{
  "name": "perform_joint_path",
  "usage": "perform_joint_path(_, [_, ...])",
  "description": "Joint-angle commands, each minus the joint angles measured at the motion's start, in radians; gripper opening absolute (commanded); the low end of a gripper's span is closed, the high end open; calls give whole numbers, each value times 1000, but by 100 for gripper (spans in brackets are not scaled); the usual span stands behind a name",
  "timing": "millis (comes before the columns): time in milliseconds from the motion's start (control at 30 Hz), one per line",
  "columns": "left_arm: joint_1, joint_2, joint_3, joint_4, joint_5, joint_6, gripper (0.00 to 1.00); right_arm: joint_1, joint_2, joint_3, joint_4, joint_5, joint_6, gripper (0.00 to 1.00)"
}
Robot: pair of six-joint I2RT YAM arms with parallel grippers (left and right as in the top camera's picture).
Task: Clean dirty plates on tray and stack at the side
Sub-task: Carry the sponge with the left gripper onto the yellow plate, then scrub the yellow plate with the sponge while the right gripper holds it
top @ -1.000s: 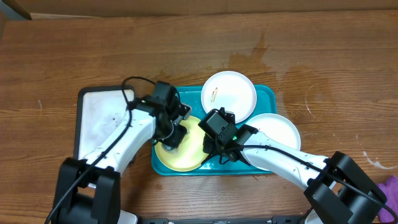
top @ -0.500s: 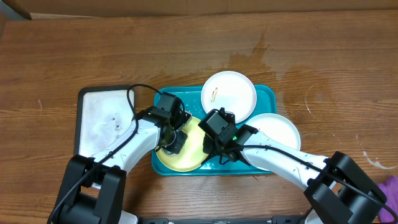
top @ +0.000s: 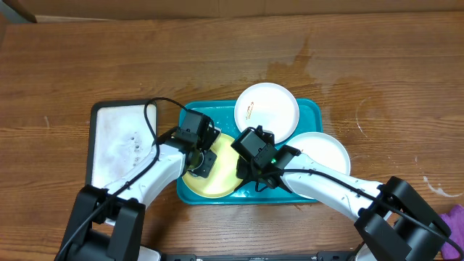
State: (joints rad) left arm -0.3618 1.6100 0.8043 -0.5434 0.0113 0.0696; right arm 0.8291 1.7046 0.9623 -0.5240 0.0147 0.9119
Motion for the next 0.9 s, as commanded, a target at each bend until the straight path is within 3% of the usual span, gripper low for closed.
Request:
perform_joint_path(0, [-3,39,-50,-5,-73,-18,27,0,8,10,-2,2,6,6])
perform_joint_path(33, [-3,39,-49,-5,-74,-18,37,0,8,10,-2,2,6,6])
perform_joint_path(67, [-3,39,-47,-5,-74,-17,40,0,8,10,-2,2,6,6])
perform_joint_path(267, [-3,39,3,-71,-74,-39,39,0,8,10,-1,2,6,6])
perform_joint_path(400, [-3,39,13,-102,-74,-52,26,0,8,10,-1,2,6,6])
perform_joint_path(567, [-6,39,13,-114,-71,-60,23,0,8,10,-1,2,6,6])
perform_joint_path(633, [-6,39,13,-114,-72,-60,4,0,8,10,-1,2,6,6])
perform_joint_path(867, [-6,39,-13,-72,-135,-103,4,0,8,10,-1,2,6,4])
